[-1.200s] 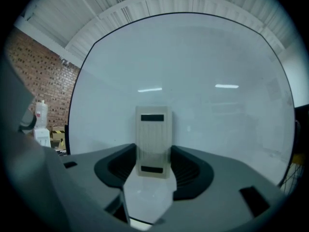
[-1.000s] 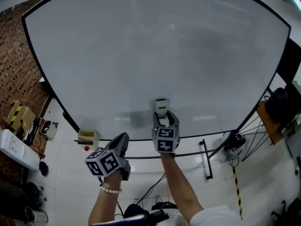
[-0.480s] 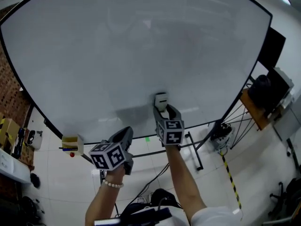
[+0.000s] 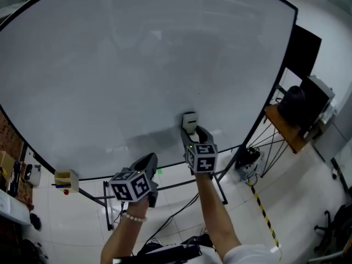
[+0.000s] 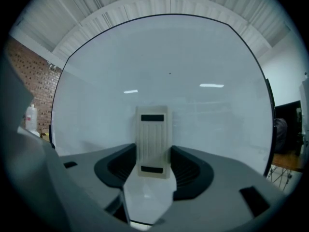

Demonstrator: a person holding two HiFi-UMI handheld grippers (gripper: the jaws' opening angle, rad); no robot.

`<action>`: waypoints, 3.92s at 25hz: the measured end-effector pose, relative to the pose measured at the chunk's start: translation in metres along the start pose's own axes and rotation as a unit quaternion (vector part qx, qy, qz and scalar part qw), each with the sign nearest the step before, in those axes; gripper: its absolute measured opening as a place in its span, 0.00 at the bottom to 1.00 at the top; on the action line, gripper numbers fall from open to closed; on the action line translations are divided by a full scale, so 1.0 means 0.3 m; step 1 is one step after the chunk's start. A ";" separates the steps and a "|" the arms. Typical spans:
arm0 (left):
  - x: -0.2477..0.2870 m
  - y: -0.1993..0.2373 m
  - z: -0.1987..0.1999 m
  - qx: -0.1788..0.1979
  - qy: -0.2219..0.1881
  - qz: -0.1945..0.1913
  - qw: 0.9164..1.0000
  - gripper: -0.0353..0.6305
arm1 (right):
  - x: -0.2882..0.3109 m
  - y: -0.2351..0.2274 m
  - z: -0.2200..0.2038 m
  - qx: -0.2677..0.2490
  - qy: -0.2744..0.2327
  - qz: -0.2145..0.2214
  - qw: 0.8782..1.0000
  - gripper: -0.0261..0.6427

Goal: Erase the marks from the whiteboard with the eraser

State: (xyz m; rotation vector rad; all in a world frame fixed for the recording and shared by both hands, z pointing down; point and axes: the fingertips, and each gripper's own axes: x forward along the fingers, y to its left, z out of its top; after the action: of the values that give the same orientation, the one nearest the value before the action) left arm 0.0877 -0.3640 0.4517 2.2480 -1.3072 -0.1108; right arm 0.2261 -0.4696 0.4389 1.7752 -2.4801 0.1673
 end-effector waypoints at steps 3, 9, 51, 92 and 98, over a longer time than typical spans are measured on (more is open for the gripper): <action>0.108 -0.098 -0.038 -0.011 -0.005 0.001 1.000 0.04 | -0.017 -0.127 0.008 -0.005 -0.006 0.016 1.000 0.42; 0.348 -0.329 -0.087 -0.019 -0.021 0.010 1.000 0.03 | -0.035 -0.438 0.024 -0.027 -0.008 0.026 0.999 0.42; 0.777 -0.537 -0.413 -0.034 0.032 0.060 0.997 0.03 | -0.086 -1.422 -0.360 -0.002 0.025 -0.042 0.999 0.42; -0.286 0.251 -0.203 -0.038 -0.014 0.138 0.990 0.04 | 0.082 0.173 -0.375 0.014 0.022 -0.028 0.999 0.42; -0.488 0.396 -0.165 -0.055 -0.023 0.149 0.987 0.04 | 0.112 0.445 -0.376 0.006 0.016 -0.008 1.000 0.42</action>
State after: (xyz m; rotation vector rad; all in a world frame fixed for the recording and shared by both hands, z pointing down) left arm -0.0666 -0.2691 0.5235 1.9443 -1.6050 -0.1233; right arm 0.0896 -0.4426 0.5499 1.7805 -2.4479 0.2077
